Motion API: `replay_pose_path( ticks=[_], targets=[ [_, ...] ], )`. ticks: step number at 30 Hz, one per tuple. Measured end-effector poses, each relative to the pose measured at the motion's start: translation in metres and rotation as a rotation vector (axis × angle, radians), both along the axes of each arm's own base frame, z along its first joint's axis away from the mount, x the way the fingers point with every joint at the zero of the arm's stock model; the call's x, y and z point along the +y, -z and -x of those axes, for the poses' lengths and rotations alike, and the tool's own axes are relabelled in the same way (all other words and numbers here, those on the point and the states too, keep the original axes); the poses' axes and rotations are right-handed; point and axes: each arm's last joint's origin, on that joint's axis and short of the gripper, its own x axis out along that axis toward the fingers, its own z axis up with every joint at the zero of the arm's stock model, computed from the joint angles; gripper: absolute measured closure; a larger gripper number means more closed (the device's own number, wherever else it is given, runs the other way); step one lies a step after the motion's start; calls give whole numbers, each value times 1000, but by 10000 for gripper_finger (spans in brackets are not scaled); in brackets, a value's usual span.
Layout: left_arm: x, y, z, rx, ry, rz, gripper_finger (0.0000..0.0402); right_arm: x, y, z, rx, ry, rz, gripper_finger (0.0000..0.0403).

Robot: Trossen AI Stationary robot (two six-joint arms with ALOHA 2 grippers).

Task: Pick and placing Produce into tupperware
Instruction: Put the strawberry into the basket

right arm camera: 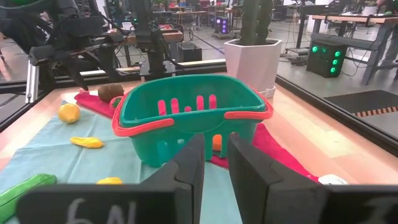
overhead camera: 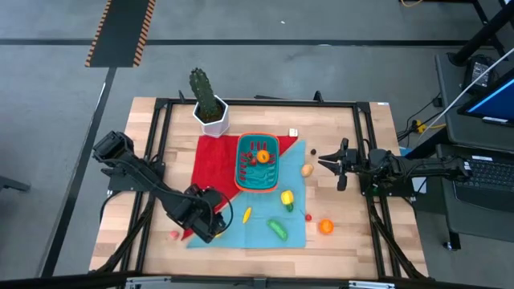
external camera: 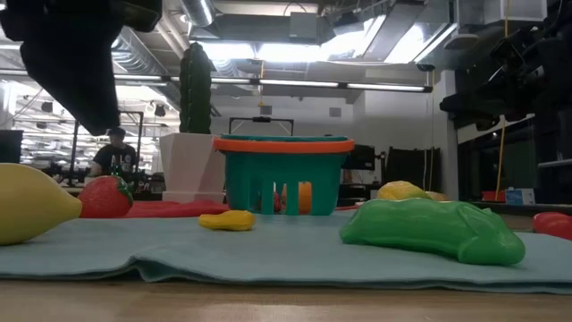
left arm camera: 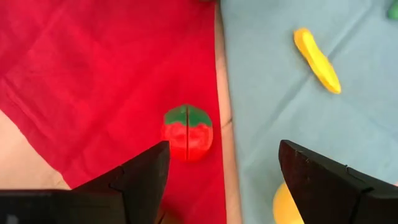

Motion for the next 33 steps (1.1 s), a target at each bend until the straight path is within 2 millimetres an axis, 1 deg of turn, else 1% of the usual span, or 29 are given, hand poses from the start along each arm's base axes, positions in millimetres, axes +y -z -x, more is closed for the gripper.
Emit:
replay_pose_path(
  ticks=[4, 12, 16, 21, 25, 33],
  targets=[
    [3, 3, 0, -2, -11, -4, 111, 0, 0, 0, 0, 0, 0, 330],
    [15, 20, 5, 51, -52, -27, 111, 0, 0, 0, 0, 0, -1, 330],
    [18, 26, 3, 41, -56, 1, 111, 0, 0, 0, 0, 0, -1, 330],
    [18, 35, 0, 15, -18, 44, 111, 0, 0, 0, 0, 0, -1, 330],
    [23, 42, 3, 30, -26, 41, 111, 0, 0, 0, 0, 0, -1, 330],
    [29, 45, 2, 38, -44, 35, 111, 0, 0, 0, 0, 0, -1, 330]
  ],
)
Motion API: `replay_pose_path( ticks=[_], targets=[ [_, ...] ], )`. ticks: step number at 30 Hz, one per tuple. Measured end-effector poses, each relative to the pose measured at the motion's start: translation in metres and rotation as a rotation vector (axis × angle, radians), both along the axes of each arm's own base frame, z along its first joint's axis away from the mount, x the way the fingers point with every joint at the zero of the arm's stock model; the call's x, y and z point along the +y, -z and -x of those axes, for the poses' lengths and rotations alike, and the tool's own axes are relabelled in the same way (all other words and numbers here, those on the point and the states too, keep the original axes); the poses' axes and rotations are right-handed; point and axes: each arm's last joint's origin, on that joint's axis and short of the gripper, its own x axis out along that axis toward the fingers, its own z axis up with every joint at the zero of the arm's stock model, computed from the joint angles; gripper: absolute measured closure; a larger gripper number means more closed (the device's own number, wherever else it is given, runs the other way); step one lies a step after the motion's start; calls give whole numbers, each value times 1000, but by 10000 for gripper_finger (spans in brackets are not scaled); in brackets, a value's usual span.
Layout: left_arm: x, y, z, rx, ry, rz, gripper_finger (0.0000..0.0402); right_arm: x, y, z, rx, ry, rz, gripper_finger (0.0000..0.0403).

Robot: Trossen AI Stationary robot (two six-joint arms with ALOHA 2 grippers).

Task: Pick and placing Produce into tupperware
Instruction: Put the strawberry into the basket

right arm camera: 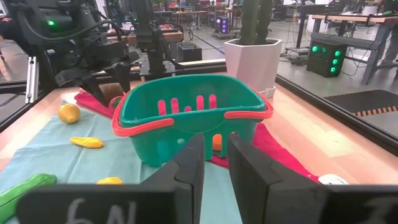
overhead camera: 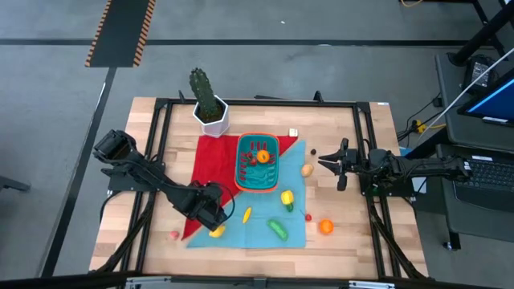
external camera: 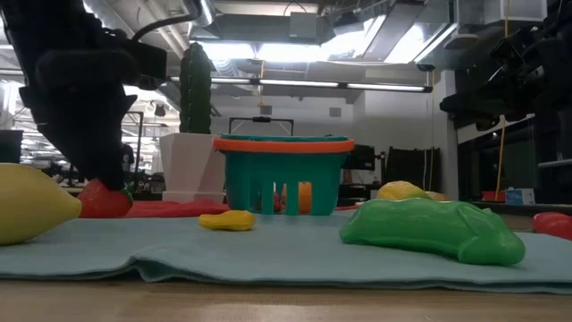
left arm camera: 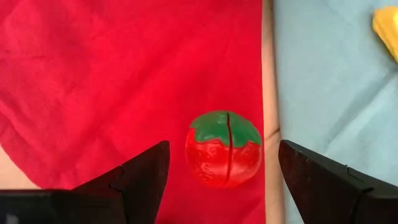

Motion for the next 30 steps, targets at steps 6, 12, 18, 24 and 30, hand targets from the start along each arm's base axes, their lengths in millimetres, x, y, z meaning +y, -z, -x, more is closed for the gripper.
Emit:
replay_pose_path(
  ticks=[6, 12, 18, 24, 30],
  targets=[
    [0, 0, 0, 0, 0, 0, 111, 0, 0, 0, 0, 0, 0, 330],
    [0, 0, 0, 0, 1, 0, 111, 0, 0, 0, 0, 0, 0, 330],
    [0, 0, 0, 0, 1, -1, 111, 1, 0, 0, 3, -24, -2, 330],
    [0, 3, -1, 10, 1, -9, 111, 1, 0, 0, 4, -24, -2, 330],
    [-2, 16, -3, 55, 8, -26, 111, 1, 0, 0, 3, -24, -2, 330]
  ],
)
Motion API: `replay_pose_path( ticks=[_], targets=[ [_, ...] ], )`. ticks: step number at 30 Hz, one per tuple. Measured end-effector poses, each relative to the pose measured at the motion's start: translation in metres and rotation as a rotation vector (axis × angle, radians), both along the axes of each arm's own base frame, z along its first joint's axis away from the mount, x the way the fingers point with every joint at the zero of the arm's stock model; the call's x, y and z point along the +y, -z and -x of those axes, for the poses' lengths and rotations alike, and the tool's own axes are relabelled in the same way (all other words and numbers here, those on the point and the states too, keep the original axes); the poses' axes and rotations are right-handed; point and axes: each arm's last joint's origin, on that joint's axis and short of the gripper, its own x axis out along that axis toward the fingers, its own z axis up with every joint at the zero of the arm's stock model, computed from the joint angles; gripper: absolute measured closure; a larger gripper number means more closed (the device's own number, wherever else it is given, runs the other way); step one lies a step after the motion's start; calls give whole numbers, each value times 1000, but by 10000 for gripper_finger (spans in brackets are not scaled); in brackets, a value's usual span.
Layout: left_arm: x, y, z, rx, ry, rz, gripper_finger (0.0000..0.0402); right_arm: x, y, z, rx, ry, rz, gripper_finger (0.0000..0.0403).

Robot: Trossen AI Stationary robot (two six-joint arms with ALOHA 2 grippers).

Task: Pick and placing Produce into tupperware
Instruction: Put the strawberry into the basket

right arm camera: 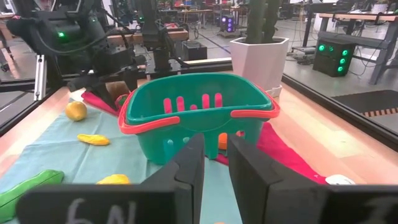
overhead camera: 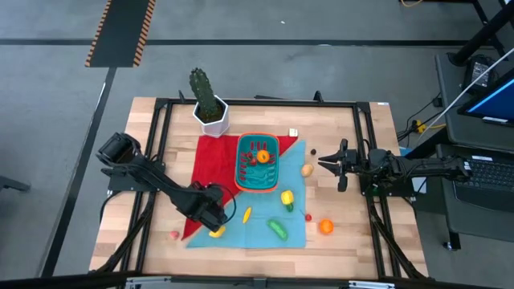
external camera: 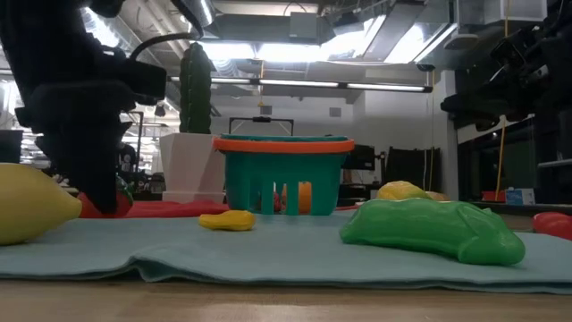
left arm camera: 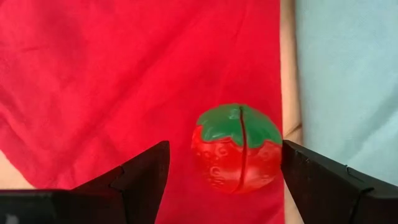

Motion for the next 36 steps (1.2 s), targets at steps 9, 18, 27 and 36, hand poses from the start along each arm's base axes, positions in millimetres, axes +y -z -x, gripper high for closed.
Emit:
replay_pose_path(
  ticks=[9, 18, 27, 36],
  targets=[
    [0, 1, 0, 6, 1, 7, 111, 0, 0, 0, 0, 0, 0, 330],
    [9, 1, -6, -2, -34, 12, 111, 0, 0, 0, 0, 0, 0, 330],
    [8, 1, -5, 22, -30, 56, 111, 0, 0, 0, 0, 0, 0, 330],
    [9, 1, -6, 16, -28, 38, 111, 0, 0, 0, 0, 0, 0, 330]
  ],
)
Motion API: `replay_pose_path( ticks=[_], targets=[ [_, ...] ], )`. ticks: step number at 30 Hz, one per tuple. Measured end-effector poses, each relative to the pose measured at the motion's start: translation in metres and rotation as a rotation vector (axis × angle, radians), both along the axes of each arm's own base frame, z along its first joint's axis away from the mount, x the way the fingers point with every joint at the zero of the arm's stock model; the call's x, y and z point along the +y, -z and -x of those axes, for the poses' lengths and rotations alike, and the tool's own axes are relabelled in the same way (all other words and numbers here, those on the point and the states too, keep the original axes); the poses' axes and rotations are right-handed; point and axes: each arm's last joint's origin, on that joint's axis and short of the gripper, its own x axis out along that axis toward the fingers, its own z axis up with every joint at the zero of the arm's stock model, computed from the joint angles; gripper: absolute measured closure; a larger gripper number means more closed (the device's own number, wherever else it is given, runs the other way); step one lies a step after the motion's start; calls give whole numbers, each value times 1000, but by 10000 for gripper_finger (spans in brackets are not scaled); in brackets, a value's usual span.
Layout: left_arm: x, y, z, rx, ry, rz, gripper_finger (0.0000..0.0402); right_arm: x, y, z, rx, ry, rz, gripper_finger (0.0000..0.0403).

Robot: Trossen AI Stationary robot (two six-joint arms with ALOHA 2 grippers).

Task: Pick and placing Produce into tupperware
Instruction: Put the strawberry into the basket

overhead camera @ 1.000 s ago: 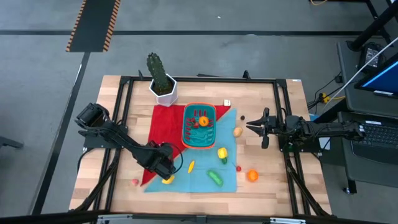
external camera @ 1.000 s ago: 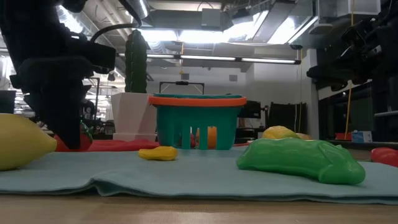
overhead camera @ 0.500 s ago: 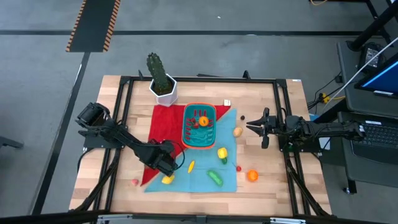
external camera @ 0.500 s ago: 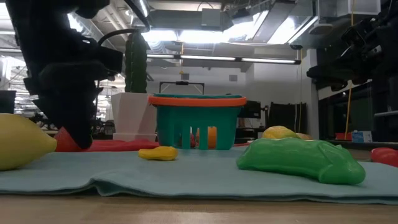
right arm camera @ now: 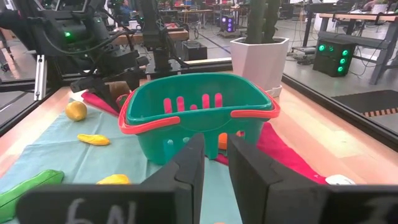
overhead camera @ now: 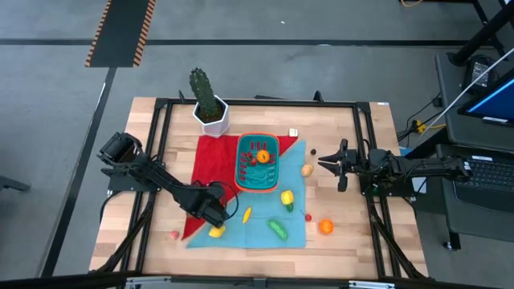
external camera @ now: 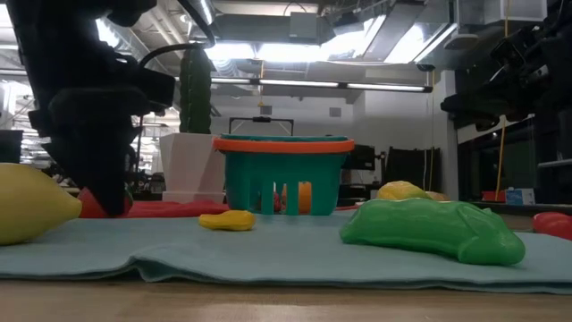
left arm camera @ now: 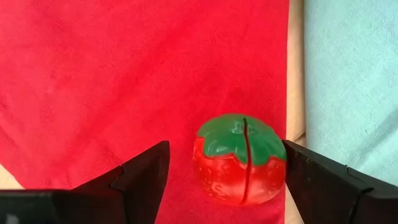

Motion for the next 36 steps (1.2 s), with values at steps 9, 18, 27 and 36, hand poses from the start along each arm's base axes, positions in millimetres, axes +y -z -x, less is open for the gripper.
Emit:
replay_pose_path(
  ticks=[9, 18, 27, 36],
  targets=[
    [0, 0, 0, 2, 1, 4, 147, 0, 0, 0, 0, 0, 0, 330],
    [0, 0, 2, 29, 9, 7, 230, 0, 0, 0, 0, 0, 0, 330],
    [0, 0, 1, 31, 34, 4, 230, 0, 0, 0, 0, 0, 0, 330],
    [-3, -1, 0, 14, 71, 10, 230, 0, 2, -1, 23, -1, 0, 330]
  ],
)
